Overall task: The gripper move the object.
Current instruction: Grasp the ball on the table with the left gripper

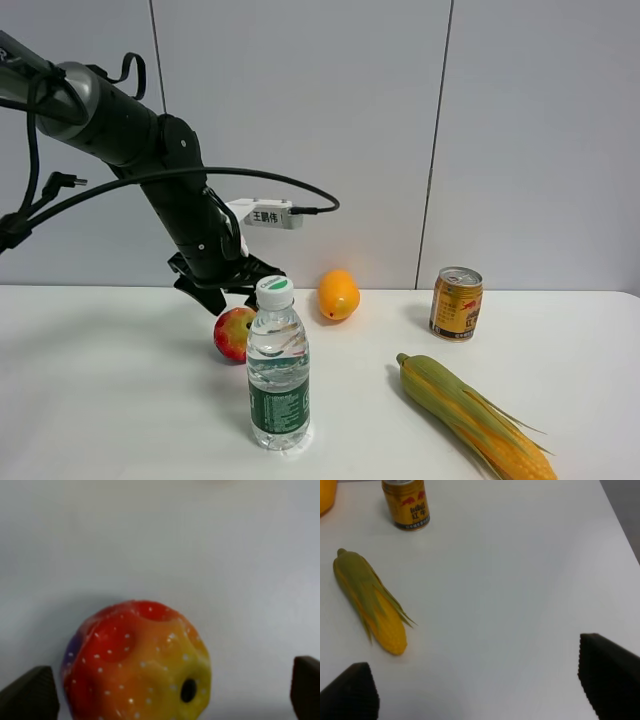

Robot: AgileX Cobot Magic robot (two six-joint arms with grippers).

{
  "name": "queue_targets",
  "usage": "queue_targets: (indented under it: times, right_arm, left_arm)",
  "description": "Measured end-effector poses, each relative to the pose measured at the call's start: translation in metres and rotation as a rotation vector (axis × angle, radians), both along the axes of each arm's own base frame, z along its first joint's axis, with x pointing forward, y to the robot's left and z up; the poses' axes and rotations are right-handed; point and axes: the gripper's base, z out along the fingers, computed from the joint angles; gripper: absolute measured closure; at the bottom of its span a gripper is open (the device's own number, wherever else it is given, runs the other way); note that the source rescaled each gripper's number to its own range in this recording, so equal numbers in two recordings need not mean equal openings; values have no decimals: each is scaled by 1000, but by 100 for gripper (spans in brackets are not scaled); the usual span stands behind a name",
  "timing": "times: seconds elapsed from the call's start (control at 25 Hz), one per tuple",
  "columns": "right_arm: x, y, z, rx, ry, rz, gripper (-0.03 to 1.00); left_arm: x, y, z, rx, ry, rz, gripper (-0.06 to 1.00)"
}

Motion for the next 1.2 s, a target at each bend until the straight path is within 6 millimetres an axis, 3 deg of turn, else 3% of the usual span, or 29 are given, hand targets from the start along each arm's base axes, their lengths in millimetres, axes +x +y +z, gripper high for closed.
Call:
queue_targets:
  times: [0.64, 0.88, 0.96, 1.04, 1.2]
  right_arm:
    - [0, 0, 0, 0, 0, 0, -3]
    - [0, 0, 0, 0, 0, 0, -3]
    - [0, 0, 0, 0, 0, 0, -3]
    - [0, 0, 0, 0, 0, 0, -3]
    - [0, 0, 0, 0, 0, 0, -3]
  left_arm:
    - [6, 0, -26, 27, -6, -21, 6]
    - [6, 0, -27, 44, -11, -36, 9]
    - [6, 1, -27, 53, -16, -44, 19]
    - [6, 1, -27, 57, -21, -49, 35]
    - [7, 1, -27, 66, -35, -62, 86]
